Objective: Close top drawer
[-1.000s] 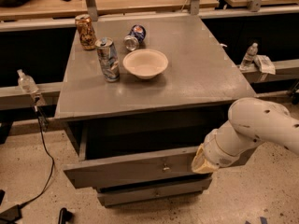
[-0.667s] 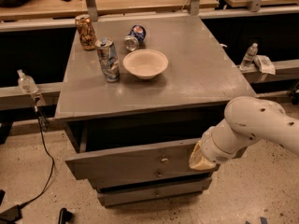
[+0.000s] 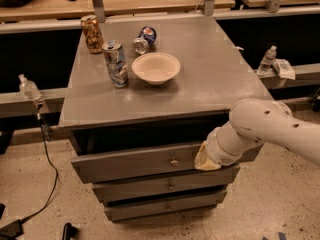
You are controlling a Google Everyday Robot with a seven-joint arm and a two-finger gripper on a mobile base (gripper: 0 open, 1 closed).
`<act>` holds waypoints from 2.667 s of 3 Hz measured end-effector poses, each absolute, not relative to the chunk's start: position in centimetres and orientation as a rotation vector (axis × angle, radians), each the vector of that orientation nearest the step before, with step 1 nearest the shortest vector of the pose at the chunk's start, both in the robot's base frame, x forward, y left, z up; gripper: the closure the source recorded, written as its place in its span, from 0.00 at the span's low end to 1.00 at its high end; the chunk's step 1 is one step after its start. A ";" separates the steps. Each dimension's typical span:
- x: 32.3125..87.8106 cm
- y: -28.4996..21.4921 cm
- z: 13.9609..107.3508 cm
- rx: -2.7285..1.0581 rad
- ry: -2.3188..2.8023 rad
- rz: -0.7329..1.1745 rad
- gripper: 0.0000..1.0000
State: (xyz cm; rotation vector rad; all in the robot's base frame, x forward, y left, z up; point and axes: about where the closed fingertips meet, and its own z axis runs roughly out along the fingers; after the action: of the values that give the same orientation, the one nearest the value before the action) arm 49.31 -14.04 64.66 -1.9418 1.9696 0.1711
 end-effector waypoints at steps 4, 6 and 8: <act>52.4 -13.3 63.5 -1.904 1.907 0.147 1.00; 51.8 -14.6 63.9 -1.850 1.905 0.139 1.00; 53.5 -15.1 63.9 -1.789 1.900 0.102 1.00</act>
Offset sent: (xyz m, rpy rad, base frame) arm 0.0535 0.0194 -0.0057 0.0141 -0.0930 0.0066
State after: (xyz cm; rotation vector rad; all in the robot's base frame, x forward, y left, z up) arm 53.52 -15.14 63.92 -1.7890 1.9004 0.1021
